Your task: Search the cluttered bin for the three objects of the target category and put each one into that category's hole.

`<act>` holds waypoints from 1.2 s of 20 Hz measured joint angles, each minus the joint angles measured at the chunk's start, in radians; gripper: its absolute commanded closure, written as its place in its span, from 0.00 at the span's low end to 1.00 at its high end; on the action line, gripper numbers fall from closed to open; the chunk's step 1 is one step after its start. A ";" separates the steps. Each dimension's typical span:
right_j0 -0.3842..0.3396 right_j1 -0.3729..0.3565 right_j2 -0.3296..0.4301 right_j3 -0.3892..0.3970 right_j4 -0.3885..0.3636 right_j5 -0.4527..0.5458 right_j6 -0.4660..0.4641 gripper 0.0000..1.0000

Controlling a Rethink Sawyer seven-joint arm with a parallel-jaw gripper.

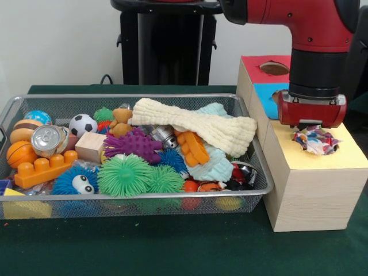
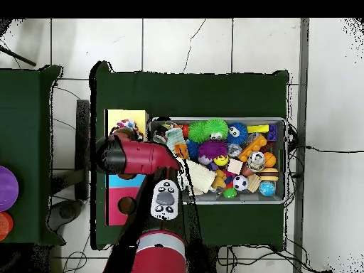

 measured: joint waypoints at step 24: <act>0.017 0.035 0.005 -0.001 0.000 -0.149 0.000 0.00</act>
